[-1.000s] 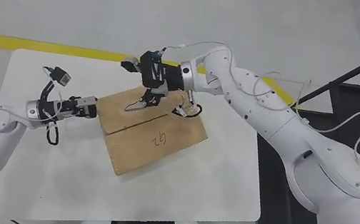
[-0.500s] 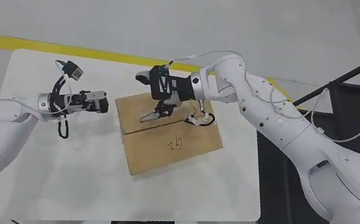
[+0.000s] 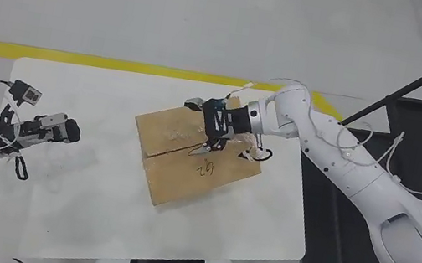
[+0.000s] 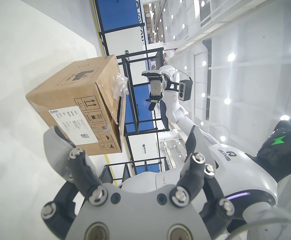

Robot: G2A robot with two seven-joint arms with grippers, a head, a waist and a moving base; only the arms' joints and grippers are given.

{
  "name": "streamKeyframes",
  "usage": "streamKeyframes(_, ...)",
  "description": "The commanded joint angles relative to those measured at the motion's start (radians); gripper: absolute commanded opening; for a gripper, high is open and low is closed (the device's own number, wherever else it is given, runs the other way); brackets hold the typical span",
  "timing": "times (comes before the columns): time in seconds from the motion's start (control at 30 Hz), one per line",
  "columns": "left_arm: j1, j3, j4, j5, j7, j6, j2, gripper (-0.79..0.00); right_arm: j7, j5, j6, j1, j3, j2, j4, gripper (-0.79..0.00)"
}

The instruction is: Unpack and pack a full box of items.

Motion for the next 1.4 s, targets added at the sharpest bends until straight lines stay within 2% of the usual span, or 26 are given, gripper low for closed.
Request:
streamKeyframes(0.0,-0.001,0.001,0.001,0.0,0.0,0.0,0.0,0.0,-0.001,0.031,0.081,-0.038,0.016,0.0,-0.03,0.0)
streamKeyframes(0.2,-0.001,0.001,0.001,0.0,0.0,0.0,0.0,0.0,0.142,0.07,0.208,-0.072,0.021,-0.02,-0.077,0.0)
streamKeyframes(0.8,-0.001,0.001,0.001,0.0,0.0,0.0,0.0,0.0,0.155,0.06,0.212,-0.078,0.015,-0.021,-0.082,0.0)
streamKeyframes(0.97,-0.001,0.001,0.001,0.0,0.0,0.0,0.0,0.0,0.233,0.02,0.251,-0.081,-0.002,-0.048,-0.105,0.0)
streamKeyframes(1.3,-0.001,0.001,0.001,0.0,0.0,0.0,0.0,0.0,0.365,0.053,0.297,-0.071,-0.029,-0.114,-0.082,0.0)
streamKeyframes(1.33,-0.001,0.001,0.001,0.0,0.0,0.0,0.0,0.0,0.378,0.062,0.302,-0.071,-0.026,-0.118,-0.079,-0.04)
streamKeyframes(1.37,-0.001,0.001,0.001,0.0,0.0,0.0,0.0,0.0,0.389,0.071,0.312,-0.072,-0.023,-0.122,-0.076,-0.046)
